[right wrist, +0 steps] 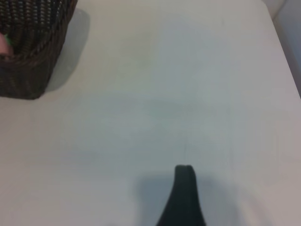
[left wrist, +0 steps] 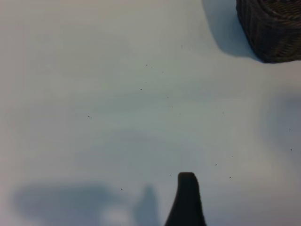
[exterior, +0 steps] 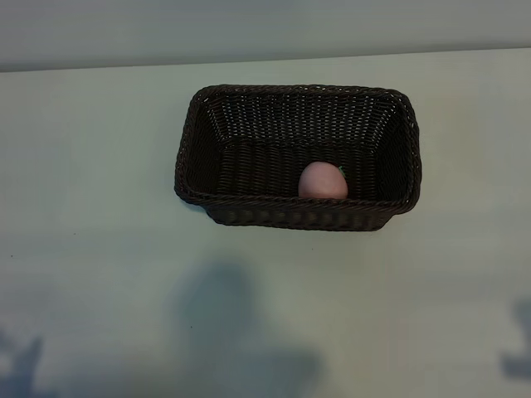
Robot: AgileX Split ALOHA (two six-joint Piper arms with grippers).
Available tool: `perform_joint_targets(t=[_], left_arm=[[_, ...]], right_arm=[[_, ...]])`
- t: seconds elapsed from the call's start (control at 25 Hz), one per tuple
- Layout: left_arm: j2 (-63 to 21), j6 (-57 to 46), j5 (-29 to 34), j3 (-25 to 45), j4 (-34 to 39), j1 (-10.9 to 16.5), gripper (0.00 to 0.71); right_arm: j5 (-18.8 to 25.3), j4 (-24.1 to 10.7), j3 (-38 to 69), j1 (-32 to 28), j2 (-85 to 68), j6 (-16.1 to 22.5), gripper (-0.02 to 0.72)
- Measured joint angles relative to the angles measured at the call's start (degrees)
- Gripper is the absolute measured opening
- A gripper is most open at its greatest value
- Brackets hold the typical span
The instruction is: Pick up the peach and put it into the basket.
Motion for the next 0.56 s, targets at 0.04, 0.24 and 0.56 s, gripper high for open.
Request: perform_joint_targets(t=[0.04,0.24,0.56], left_arm=[[0.00,0.00,0.00,0.00,0.00,0.00,0.588],[0.00,0.00,0.00,0.00,0.00,0.00,0.588],[0.00,0.00,0.00,0.00,0.00,0.00,0.588]], right_arm=[[0.00,0.00,0.00,0.00,0.00,-0.06,0.584],[0.00,0.00,0.00,0.00,0.00,-0.06,0.584],[0.00,0.00,0.00,0.00,0.00,-0.06,0.566]])
